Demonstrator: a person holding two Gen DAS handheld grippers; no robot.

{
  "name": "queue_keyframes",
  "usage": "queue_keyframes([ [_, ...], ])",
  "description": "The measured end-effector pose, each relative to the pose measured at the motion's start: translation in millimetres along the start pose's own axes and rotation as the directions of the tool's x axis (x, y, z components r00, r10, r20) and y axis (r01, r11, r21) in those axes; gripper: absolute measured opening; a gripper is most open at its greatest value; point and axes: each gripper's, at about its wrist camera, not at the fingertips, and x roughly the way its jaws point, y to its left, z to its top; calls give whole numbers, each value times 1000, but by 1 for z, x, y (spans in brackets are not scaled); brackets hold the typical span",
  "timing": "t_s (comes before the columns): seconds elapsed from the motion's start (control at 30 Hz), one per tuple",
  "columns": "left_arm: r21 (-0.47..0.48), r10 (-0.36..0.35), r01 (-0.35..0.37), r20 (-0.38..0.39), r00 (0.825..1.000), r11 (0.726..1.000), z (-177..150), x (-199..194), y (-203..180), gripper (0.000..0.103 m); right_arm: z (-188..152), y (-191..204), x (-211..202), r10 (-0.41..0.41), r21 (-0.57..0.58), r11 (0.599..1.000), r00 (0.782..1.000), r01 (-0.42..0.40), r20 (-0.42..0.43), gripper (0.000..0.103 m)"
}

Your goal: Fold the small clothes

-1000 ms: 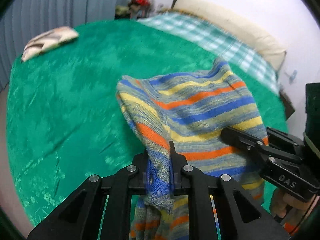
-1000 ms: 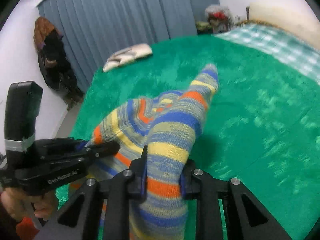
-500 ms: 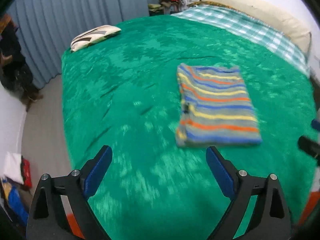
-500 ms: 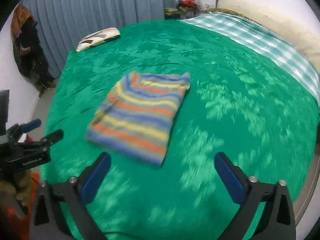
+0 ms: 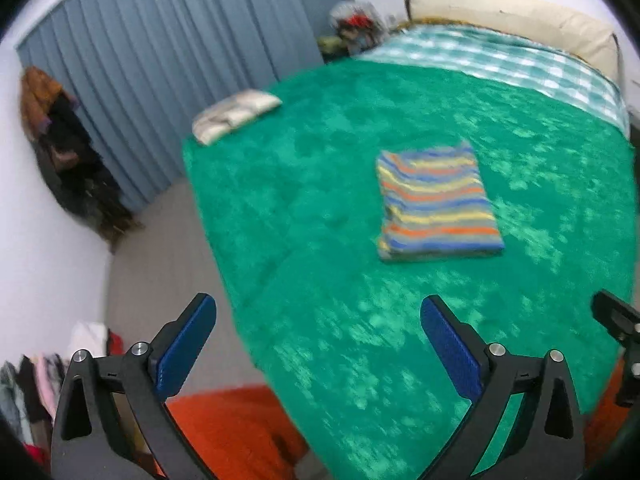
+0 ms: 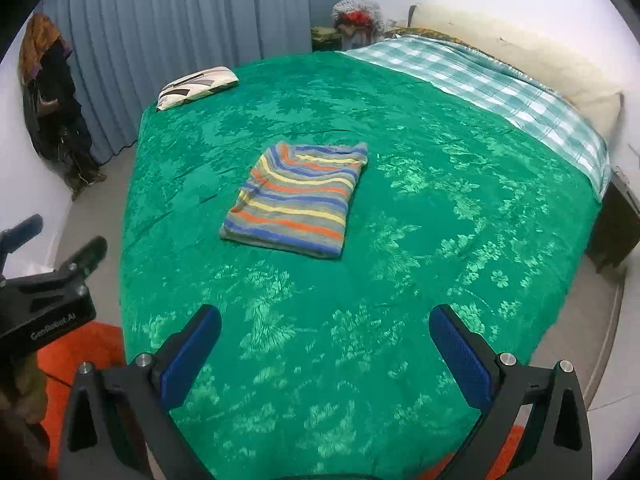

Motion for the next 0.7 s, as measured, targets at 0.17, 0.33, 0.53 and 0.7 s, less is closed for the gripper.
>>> queue_keyframes([
  [0.17, -78, -110, 108, -23, 994, 991, 1, -3, 10, 102, 3, 8, -17, -15, -29, 999, 1000, 16, 11, 102],
  [0.33, -58, -75, 74, -12, 997, 996, 2, -7, 6, 102, 6, 15, -28, -36, -56, 998, 999, 37, 22, 102],
  [0.53, -47, -106, 105, -9, 994, 993, 0, -15, 5, 102, 5, 15, -31, -41, -54, 998, 999, 43, 24, 103],
  [0.7, -53, -111, 112, 10, 994, 992, 1, -21, 4, 102, 5, 16, -32, -35, -54, 998, 999, 36, 25, 102],
])
